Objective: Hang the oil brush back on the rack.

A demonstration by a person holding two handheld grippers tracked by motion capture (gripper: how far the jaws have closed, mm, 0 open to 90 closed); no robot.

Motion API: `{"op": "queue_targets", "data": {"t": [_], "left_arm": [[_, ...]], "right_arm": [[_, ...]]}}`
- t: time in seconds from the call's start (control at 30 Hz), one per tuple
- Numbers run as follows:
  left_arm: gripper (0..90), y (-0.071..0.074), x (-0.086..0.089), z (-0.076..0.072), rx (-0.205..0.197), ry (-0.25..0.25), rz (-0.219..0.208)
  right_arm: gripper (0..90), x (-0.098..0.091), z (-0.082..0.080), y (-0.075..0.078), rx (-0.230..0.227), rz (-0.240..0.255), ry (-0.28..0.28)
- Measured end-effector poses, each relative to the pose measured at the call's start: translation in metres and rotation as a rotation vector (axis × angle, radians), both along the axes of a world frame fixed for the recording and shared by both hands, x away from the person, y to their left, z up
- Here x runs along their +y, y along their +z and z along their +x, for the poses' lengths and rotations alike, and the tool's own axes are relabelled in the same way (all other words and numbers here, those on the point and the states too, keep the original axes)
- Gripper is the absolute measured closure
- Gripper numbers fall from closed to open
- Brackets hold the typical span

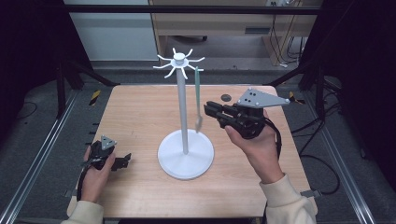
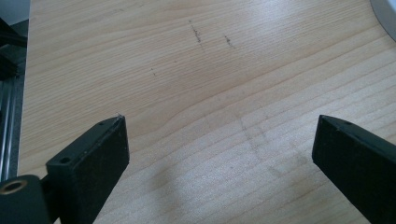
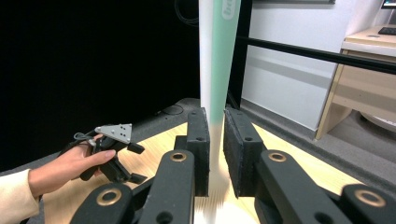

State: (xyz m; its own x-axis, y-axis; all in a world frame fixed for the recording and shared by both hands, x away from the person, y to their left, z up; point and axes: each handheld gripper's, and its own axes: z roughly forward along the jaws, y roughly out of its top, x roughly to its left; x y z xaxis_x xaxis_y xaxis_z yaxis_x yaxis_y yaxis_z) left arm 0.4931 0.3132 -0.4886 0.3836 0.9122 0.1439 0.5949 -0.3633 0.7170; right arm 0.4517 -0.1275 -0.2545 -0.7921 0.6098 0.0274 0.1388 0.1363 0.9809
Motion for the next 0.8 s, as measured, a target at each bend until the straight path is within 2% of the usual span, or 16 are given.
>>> {"op": "queue_targets", "data": {"t": [0.23, 0.6, 0.8], "left_arm": [[3.4, 0.000, 0.000, 0.000, 0.001, 0.000, -0.001], [3.4, 0.000, 0.000, 0.000, 0.005, -0.003, 0.006], [3.4, 0.000, 0.000, 0.000, 0.006, -0.003, 0.005]], "right_arm": [[80.2, -0.006, -0.004, 0.000, -0.011, -0.028, -0.019], [79.9, -0.026, -0.009, -0.006, -0.018, -0.090, -0.100], [70.3, -0.030, -0.008, -0.009, -0.024, -0.109, -0.147]]}}
